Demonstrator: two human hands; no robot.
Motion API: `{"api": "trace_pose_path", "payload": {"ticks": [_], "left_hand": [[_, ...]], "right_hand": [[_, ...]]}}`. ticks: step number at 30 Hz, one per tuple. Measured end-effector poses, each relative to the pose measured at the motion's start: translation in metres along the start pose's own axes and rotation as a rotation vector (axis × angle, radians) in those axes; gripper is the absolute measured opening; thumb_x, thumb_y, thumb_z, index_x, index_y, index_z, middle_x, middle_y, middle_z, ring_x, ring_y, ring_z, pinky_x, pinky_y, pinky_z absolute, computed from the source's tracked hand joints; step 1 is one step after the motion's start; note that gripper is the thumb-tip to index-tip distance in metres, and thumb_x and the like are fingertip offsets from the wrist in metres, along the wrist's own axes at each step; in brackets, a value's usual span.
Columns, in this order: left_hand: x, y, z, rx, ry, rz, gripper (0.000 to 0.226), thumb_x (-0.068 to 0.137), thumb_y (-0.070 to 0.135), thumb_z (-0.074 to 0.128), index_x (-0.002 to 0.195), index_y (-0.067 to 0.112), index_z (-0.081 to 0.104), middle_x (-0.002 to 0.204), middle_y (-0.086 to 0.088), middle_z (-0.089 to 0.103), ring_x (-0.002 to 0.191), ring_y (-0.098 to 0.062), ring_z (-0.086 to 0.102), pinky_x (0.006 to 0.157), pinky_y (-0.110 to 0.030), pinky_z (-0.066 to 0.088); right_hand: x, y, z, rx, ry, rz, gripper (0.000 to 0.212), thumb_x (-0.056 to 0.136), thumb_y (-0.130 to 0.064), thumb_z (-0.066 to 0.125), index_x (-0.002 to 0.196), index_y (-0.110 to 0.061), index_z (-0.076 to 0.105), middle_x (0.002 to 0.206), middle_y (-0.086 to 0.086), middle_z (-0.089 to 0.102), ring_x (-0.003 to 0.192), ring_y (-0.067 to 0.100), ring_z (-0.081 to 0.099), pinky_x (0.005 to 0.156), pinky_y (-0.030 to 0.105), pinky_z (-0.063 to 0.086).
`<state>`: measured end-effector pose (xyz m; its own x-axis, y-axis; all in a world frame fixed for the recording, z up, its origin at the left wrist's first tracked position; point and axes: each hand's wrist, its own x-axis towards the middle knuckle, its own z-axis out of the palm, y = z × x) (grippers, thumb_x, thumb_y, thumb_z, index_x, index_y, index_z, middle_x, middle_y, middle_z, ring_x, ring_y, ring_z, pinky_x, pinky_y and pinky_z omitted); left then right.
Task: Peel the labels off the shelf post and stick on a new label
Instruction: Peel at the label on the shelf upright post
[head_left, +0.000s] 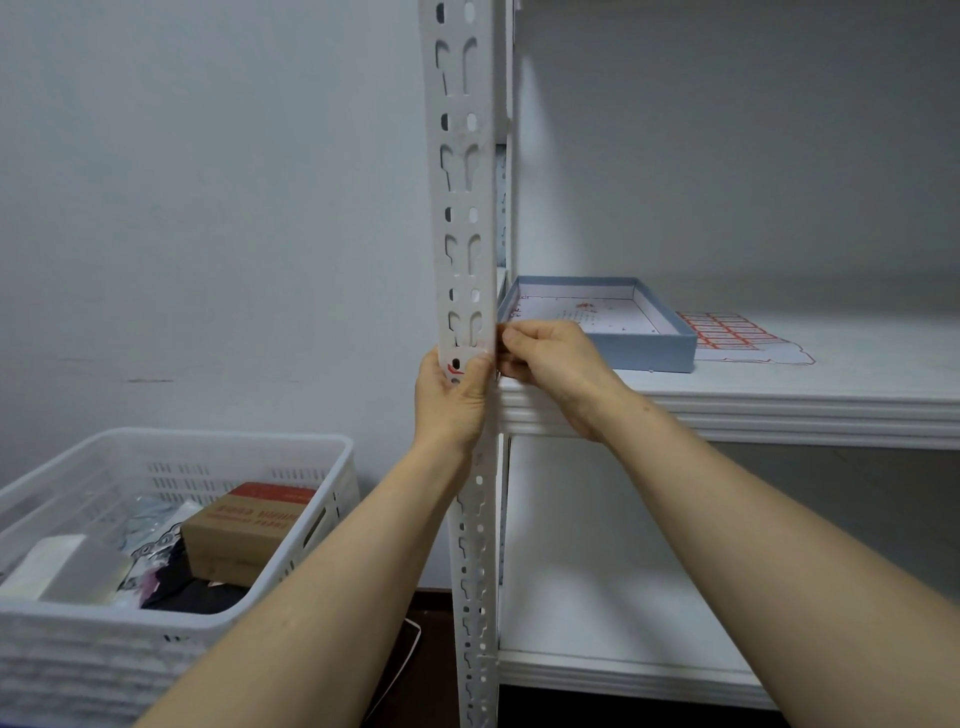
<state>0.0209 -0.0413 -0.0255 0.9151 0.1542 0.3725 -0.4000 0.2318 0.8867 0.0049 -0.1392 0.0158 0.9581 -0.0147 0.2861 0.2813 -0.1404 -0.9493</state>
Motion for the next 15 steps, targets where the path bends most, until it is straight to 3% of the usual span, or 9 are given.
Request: {"api": "trace_pose_path", "payload": {"ticks": [8,11,15], "left_hand": [[-0.0003,0.0001,-0.0005,-0.008,-0.006,-0.006,0.030,0.088,0.004,0.056,0.117,-0.004,0.053,0.089,-0.003,0.064,0.066,0.002,0.062,0.061,-0.007,0.048],[-0.0005,0.0004,-0.0005,0.007,-0.004,-0.002,0.030,0.089,0.004,0.055,0.117,-0.005,0.053,0.090,-0.004,0.063,0.071,-0.003,0.060,0.061,-0.008,0.047],[-0.0019,0.0009,-0.0023,0.018,-0.010,-0.007,0.028,0.089,0.006,0.055,0.116,-0.003,0.054,0.090,-0.003,0.064,0.070,-0.003,0.061,0.060,-0.008,0.047]], "right_hand": [[-0.0011,-0.0009,0.0002,0.001,0.006,-0.003,0.026,0.096,-0.007,0.043,0.101,0.004,0.066,0.111,0.025,0.066,0.084,0.015,0.061,0.084,0.024,0.051],[-0.0016,-0.0011,0.0006,0.012,0.010,-0.006,0.027,0.096,-0.007,0.043,0.100,0.005,0.066,0.111,0.027,0.065,0.077,0.012,0.059,0.080,0.020,0.052],[-0.0025,-0.0011,0.0004,0.004,-0.004,0.002,0.026,0.096,-0.008,0.043,0.094,-0.004,0.068,0.109,0.020,0.068,0.082,0.013,0.061,0.088,0.027,0.052]]}}
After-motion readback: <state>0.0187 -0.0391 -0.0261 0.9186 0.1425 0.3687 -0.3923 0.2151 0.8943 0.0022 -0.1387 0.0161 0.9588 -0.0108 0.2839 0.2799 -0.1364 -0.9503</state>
